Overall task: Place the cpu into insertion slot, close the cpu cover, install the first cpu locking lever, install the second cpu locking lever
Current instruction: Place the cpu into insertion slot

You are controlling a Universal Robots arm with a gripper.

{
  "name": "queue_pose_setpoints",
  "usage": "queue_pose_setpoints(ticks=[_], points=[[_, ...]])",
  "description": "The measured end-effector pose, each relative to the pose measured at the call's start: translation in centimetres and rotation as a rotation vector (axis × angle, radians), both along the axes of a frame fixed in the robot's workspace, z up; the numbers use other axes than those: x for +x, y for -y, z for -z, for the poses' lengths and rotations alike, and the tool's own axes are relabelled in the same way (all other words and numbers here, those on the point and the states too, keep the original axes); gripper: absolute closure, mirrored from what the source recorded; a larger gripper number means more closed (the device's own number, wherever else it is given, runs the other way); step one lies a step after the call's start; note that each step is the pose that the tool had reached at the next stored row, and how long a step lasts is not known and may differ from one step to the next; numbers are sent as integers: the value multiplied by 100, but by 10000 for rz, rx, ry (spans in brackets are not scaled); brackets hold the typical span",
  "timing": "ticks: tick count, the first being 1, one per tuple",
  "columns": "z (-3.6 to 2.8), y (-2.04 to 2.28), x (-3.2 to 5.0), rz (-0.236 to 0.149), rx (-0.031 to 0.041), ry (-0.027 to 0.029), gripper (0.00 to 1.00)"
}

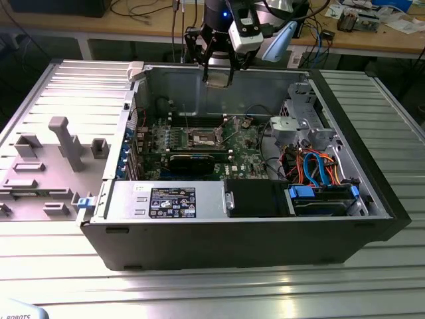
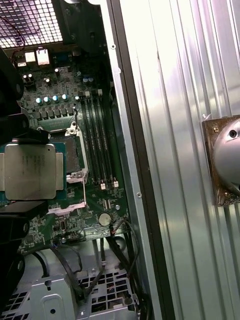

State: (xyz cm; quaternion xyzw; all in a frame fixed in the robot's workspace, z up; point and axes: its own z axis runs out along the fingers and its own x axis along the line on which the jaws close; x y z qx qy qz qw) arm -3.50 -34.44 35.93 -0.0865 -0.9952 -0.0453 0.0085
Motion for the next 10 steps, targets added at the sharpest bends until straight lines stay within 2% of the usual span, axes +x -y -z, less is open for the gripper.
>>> queue_pose_setpoints(ticks=[10], points=[[0, 0, 0, 10, 0, 0, 46]])
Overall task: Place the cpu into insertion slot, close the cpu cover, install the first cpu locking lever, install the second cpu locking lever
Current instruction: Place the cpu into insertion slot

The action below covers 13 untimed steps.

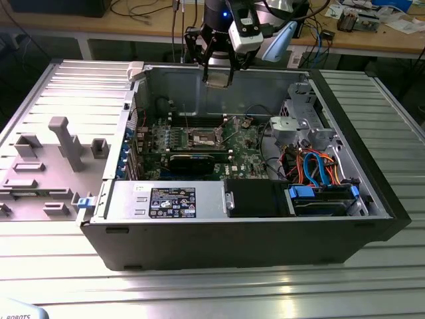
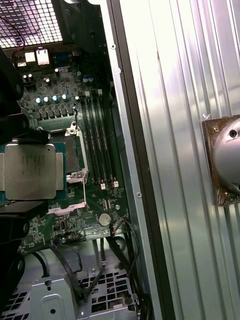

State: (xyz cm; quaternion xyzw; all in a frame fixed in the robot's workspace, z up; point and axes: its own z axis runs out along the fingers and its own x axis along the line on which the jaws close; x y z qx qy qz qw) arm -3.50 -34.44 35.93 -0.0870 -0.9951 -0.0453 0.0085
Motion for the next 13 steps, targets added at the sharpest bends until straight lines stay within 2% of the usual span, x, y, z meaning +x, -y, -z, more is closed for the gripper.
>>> queue_pose_setpoints(ticks=[3, 7, 10, 13], points=[[2, 0, 0, 179, -1, -1, 46], [10, 0, -3, 644, 1, -1, 46], [13, 0, -73, 673, 1, 1, 46], [13, 0, -78, 673, 0, 0, 46]])
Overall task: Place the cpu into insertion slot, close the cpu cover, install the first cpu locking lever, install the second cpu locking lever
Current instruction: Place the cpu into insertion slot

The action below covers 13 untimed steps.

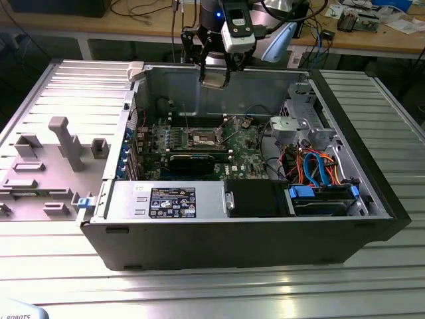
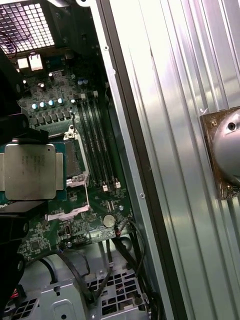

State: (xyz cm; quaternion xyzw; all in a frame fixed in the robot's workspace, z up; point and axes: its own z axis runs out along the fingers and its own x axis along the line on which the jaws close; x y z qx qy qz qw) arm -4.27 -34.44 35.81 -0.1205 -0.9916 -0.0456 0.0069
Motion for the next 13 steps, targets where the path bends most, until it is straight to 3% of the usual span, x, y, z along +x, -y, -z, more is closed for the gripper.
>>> queue_pose_setpoints(ticks=[9, 13], points=[[2, 0, -5, 175, -1, 0, 46], [10, 0, -6, 742, -2, -1, 46]])
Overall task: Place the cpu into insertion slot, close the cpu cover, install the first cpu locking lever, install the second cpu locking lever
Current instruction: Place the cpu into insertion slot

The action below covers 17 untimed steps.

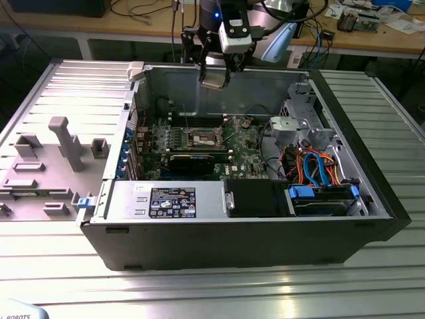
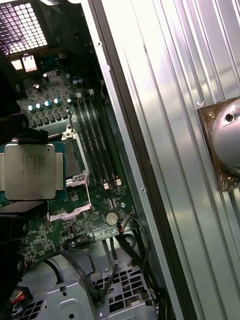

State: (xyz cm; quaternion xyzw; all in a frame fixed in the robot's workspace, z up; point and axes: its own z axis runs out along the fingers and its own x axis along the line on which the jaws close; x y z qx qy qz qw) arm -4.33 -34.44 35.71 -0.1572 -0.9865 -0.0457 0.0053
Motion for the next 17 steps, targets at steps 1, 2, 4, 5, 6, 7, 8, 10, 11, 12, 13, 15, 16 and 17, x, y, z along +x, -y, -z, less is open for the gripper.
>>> queue_pose_setpoints(ticks=[1, 2, 4, 5, 6, 7, 8, 10, 11, 12, 13, 15, 16, 17], points=[[4, 0, 0, 163, 2, 2, 46], [8, 0, 0, 349, 1, 1, 46], [14, 0, 0, 627, -2, 1, 46], [19, 0, 0, 809, -3, 1, 46], [21, 0, 0, 941, -3, 1, 46], [24, 0, 0, 1070, -4, 1, 46], [26, 0, 0, 1166, -5, 1, 46], [31, 0, 0, 1407, -6, 1, 46], [36, 0, 0, 1605, -7, 0, 46], [39, 0, 0, 1755, -7, 1, 46], [42, 0, 0, 1868, -7, 1, 46], [46, 0, -15, 2041, -8, 0, 46], [48, 0, -25, 2109, -7, 0, 46], [49, 0, -25, 2130, -7, 0, 46]])
